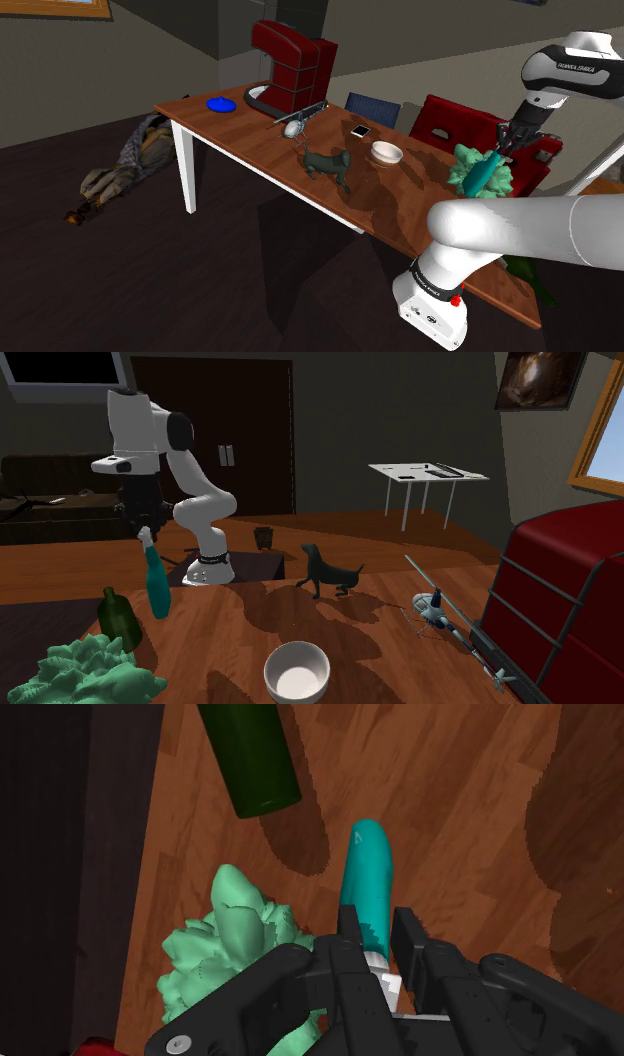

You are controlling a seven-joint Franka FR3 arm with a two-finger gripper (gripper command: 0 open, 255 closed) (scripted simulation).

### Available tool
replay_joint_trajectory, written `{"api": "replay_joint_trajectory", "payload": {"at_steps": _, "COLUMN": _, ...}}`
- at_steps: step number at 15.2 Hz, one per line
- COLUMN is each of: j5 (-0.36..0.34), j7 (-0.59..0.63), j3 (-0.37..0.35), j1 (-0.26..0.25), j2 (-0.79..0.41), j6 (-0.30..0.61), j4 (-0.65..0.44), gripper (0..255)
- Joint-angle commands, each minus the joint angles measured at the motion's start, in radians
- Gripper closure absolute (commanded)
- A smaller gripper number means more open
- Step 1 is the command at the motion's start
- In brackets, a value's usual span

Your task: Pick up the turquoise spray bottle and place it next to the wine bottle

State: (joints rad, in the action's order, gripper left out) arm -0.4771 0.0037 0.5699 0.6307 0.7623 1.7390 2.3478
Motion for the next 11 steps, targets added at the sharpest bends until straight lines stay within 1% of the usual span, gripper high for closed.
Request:
{"api": "replay_joint_trajectory", "payload": {"at_steps": 1, "j5": -0.008, "j7": 0.004, "j3": 0.009, "j1": 0.003, "j2": 0.002, "j6": 0.026, "j4": 0.027, "gripper": 255}}
{"api": "replay_joint_trajectory", "payload": {"at_steps": 11, "j5": -0.051, "j7": 0.024, "j3": 0.058, "j1": 0.016, "j2": -0.002, "j6": 0.154, "j4": 0.15, "gripper": 255}}
